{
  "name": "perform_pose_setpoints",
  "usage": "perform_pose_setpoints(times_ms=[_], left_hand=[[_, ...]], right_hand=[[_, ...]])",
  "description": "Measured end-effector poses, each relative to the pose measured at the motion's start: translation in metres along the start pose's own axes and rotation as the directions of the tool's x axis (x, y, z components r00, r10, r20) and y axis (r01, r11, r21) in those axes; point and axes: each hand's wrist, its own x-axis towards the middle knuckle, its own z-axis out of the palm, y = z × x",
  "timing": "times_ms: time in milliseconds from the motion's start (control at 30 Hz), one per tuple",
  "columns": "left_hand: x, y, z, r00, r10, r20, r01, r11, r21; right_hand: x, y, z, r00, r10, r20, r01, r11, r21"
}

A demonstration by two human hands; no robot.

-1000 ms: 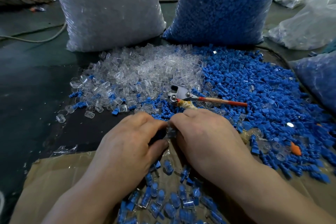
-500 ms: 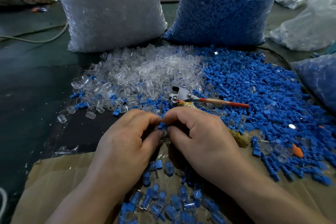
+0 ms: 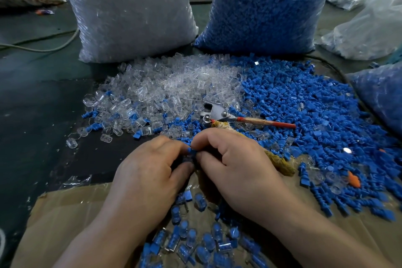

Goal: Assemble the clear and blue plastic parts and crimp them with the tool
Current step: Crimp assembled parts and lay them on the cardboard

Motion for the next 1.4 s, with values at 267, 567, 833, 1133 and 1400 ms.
perform_pose_setpoints(times_ms=[267, 567, 833, 1133, 1400], left_hand=[[-0.002, -0.002, 0.0, 0.974, -0.124, -0.187, 0.084, 0.974, -0.209], [-0.008, 0.005, -0.001, 0.992, -0.117, -0.048, 0.07, 0.826, -0.56], [-0.008, 0.011, -0.007, 0.985, 0.027, -0.173, -0.083, 0.941, -0.327], [-0.013, 0.009, -0.006, 0.98, -0.108, -0.169, 0.0, 0.844, -0.537], [-0.011, 0.008, -0.005, 0.99, -0.133, -0.042, 0.07, 0.736, -0.673]], right_hand=[[-0.003, 0.0, -0.009, 0.991, 0.107, -0.076, -0.084, 0.961, 0.263], [-0.006, -0.001, -0.013, 0.998, 0.015, -0.067, -0.001, 0.979, 0.206], [-0.006, -0.001, -0.013, 0.999, 0.031, -0.016, -0.025, 0.961, 0.274], [-0.006, -0.001, -0.011, 0.987, -0.066, -0.148, 0.101, 0.965, 0.242], [-0.009, -0.005, -0.013, 0.885, -0.451, -0.116, 0.439, 0.891, -0.114]])
